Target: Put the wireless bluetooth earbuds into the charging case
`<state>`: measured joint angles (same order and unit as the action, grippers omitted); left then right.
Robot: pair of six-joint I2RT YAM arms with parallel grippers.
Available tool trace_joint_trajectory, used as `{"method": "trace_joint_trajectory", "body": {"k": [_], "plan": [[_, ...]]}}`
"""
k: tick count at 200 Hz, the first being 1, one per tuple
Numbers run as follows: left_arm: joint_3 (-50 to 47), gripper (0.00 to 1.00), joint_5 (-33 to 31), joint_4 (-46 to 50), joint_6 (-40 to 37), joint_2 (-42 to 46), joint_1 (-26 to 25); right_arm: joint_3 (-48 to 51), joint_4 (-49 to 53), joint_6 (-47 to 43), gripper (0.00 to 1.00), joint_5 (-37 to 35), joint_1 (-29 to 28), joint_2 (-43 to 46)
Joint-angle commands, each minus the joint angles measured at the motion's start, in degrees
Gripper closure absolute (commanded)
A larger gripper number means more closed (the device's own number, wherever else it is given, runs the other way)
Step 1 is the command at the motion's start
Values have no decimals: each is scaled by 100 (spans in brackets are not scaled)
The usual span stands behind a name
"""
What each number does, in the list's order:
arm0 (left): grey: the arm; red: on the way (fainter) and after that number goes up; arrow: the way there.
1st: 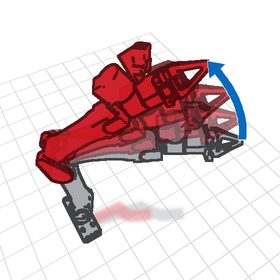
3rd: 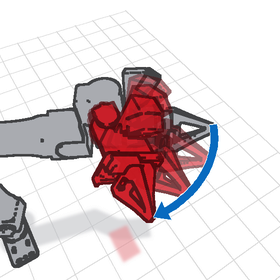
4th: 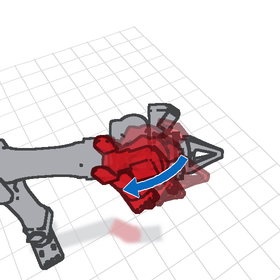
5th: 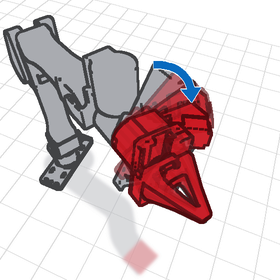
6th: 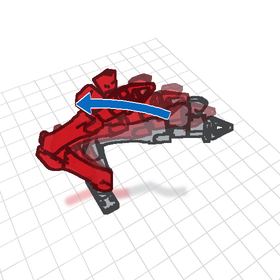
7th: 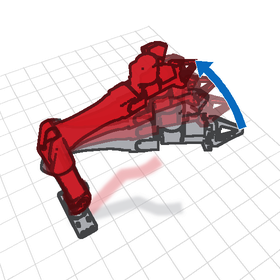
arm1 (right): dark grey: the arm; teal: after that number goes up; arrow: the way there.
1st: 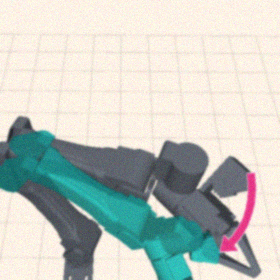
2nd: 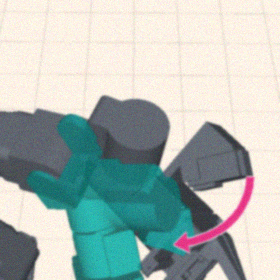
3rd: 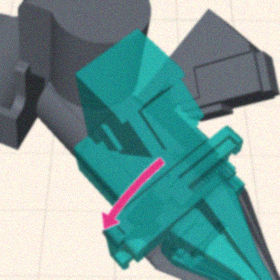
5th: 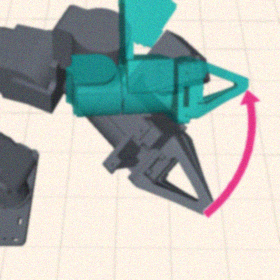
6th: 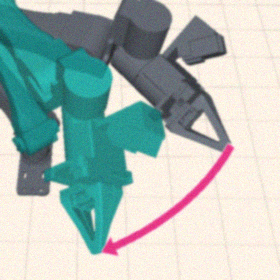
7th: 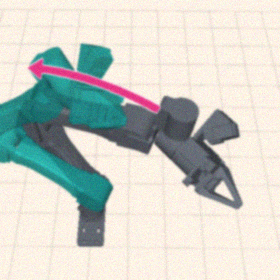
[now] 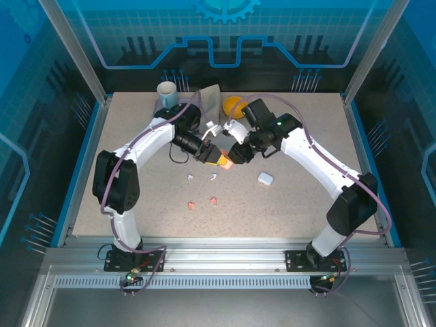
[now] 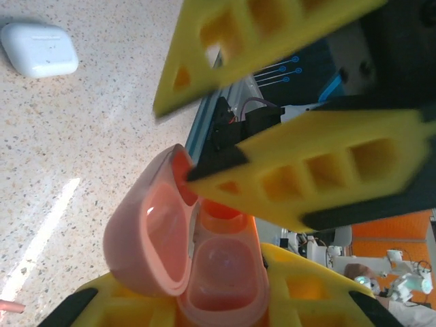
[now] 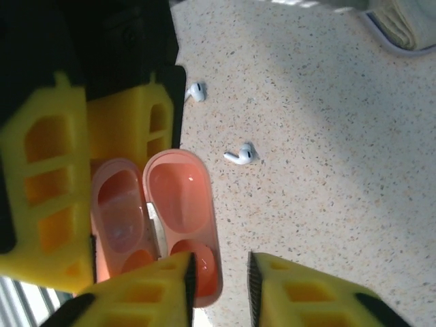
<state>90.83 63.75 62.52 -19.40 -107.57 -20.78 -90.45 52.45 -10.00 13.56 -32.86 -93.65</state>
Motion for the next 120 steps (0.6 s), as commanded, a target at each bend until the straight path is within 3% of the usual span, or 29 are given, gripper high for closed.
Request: {"method": "trace_joint_trajectory", "body": {"k": [1, 24, 56, 80, 120], "plan": [[-349, 100, -238, -460, 261, 481, 91, -67, -103, 443, 58, 348, 358, 551], [-944, 100, -845, -1464, 935, 1234, 264, 444, -438, 1142, 44, 537, 756, 1216], [-2019, 100, -2148, -3219, 1942, 2417, 320, 1272, -755, 2351, 40, 424, 722, 1686], [-2694, 100, -3053, -4215, 2307, 3178, 320, 1983, -1058, 2929, 38, 27, 213, 1730], [-4391, 100, -4353, -6437, 2516, 4639, 316, 2560, -1393, 3274, 37, -632, -690, 1044]]}}
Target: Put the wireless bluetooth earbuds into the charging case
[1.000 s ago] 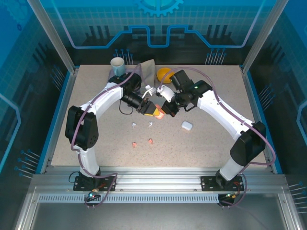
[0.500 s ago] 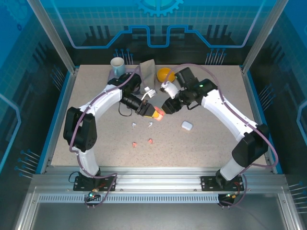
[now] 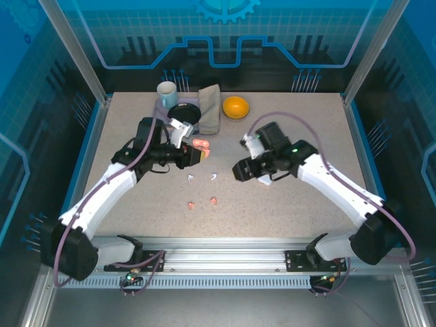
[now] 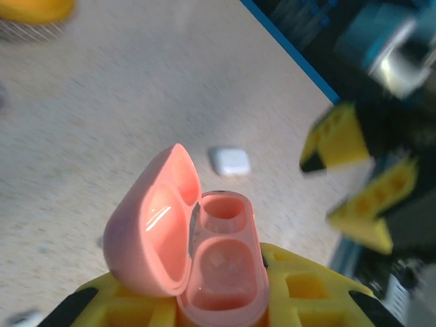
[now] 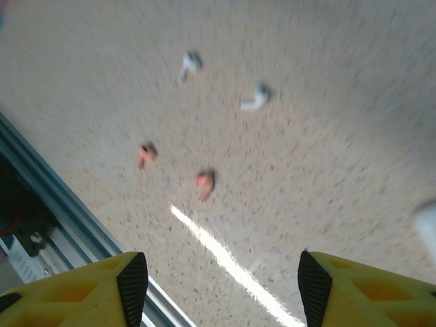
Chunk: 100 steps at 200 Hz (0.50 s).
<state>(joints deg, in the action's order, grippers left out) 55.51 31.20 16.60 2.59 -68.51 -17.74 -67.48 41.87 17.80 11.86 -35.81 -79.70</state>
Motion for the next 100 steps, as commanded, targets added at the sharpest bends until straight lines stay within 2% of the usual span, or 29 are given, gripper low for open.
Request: {"method": "trace_joint_trajectory", "body": {"k": [1, 29, 61, 100], "plan": [[-906, 100, -1129, -1910, 319, 773, 19, 271, -349, 508, 37, -481, -415, -378], [-1991, 100, -2323, -3249, 409, 1676, 8, 267, -542, 704, 37, -803, -836, -955], [-2362, 100, -4094, -3407, 596, 2129, 16, -174, -512, 1265, 38, -975, -1275, -1632], [-2334, 100, -4692, -3473, 715, 2066, 19, -1202, -88, 2657, 39, -1081, -1792, -2563]]}}
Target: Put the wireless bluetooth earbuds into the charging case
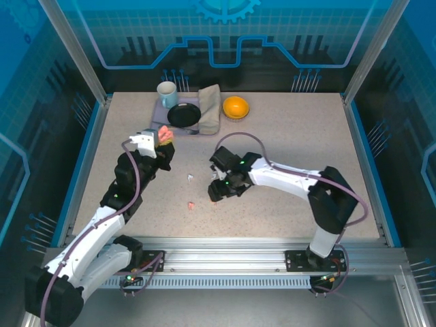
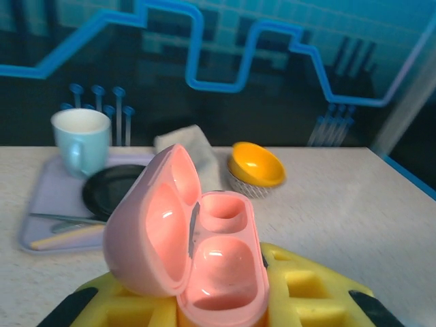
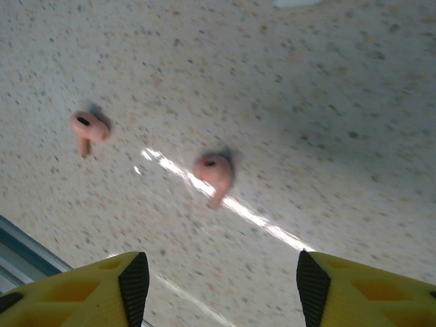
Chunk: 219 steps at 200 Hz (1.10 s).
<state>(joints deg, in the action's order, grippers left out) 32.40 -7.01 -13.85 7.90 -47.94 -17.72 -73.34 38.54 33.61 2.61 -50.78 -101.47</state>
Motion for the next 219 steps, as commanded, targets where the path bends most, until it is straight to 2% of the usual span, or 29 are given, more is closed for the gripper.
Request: {"method": "trace_joint_trajectory", "body": {"k": [1, 42, 100, 157, 219], "plan": [[-24, 100, -881, -431, 185, 2, 20, -640, 247, 1095, 39, -161, -311, -406], [95, 100, -1427, -583, 220, -40, 83, -1862, 793, 2168, 39, -483, -711, -1219], [595, 100, -1554, 47, 502, -112, 168, -2937, 1546, 4024, 40, -751, -941, -2254], [496, 100, -1595, 29, 519, 43, 207, -4187, 2416, 4336, 40, -922, -1109, -3138], [403, 100, -1544, -6, 493, 100, 217, -4654, 2844, 4471, 42, -947, -1180, -3655]]}}
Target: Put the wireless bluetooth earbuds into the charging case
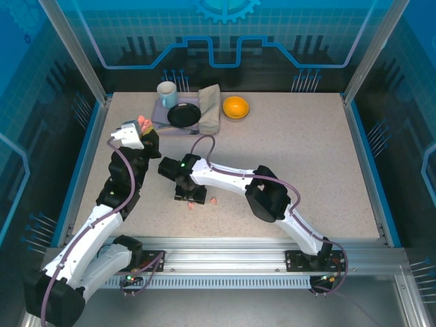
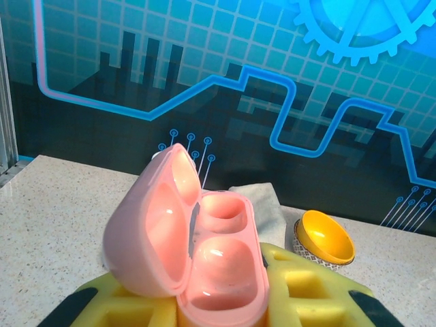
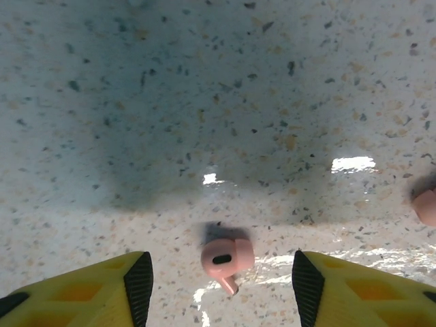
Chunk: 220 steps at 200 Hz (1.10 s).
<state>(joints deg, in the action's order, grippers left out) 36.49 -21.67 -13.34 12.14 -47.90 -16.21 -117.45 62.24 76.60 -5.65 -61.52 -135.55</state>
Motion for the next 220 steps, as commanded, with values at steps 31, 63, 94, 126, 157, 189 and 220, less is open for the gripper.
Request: {"method": "trace_joint_trajectory", "body": {"k": [31, 63, 94, 126, 157, 189, 220], "plan": [[-19, 100, -30, -65, 69, 92, 73, -330, 490, 163, 45, -69, -131, -379], [-41, 100, -17, -70, 80, 93, 74, -417, 517, 154, 46, -31, -168, -463], [-54, 100, -12, -67, 78, 101, 74, -542, 548, 123, 47, 9, -203, -570], [-71, 100, 3, -46, 78, 116, 76, -572, 546, 115, 49, 39, -201, -663], [-72, 100, -4, -44, 78, 141, 82, -621, 606, 88, 52, -26, -203, -734], [-72, 100, 12, -37, 87, 162, 83, -631, 645, 75, 56, -77, -194, -770], [-56, 100, 40, -28, 91, 164, 83, -670, 684, 10, 58, -148, -194, -804]]}}
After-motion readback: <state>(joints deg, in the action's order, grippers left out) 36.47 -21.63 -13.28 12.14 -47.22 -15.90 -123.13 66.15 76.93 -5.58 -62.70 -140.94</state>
